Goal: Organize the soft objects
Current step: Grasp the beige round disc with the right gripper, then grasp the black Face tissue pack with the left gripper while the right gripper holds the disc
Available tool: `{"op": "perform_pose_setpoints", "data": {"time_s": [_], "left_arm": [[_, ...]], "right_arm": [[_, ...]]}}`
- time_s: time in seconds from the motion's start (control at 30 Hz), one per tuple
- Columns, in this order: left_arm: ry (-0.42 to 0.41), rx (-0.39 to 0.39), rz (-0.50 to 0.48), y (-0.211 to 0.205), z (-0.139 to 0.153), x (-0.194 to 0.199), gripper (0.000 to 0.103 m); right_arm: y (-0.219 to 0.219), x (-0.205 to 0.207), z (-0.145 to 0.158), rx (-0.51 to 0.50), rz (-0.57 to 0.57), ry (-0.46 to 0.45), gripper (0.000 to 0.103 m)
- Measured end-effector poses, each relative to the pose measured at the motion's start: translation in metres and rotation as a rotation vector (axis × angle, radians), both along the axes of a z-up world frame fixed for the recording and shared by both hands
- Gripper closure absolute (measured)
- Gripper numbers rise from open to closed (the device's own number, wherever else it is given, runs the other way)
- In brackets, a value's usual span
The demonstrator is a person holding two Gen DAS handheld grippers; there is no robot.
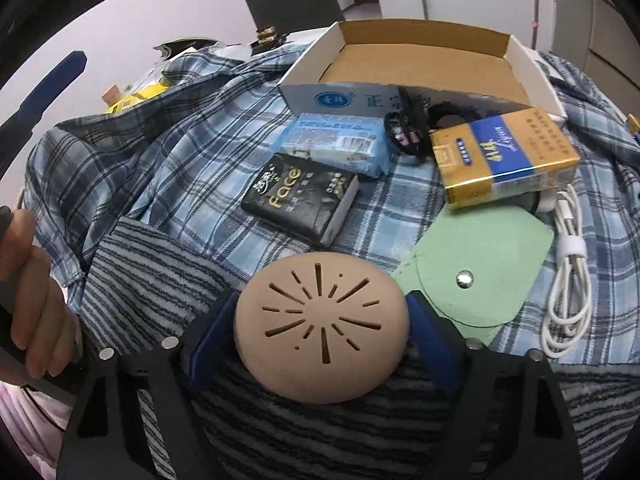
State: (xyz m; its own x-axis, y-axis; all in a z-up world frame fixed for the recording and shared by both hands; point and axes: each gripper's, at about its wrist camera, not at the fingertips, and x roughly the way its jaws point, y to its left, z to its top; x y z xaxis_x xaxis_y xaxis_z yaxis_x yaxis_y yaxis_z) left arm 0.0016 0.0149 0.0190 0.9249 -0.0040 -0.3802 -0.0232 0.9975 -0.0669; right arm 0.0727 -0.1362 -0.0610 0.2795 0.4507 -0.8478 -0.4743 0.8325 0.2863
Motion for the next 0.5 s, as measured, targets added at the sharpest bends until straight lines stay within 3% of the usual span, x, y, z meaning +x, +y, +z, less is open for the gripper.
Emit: {"op": "perform_pose_setpoints", "data": {"time_s": [0.1, 0.37, 0.5], "left_arm": [[0.024, -0.042, -0.010, 0.006, 0.001, 0.002, 0.000], [0.063, 0.019, -0.003, -0.003, -0.011, 0.014, 0.000], [0.187, 0.025, -0.054, -0.009, -0.031, 0.035, 0.000]], "right_arm": [[-0.006, -0.004, 0.009, 0.012, -0.031, -0.048, 0.026], [-0.048, 0.001, 0.052, -0.018, -0.197, -0.308, 0.026], [-0.072, 0.007, 0.061, -0.058, -0.304, -0.452, 0.025]]}}
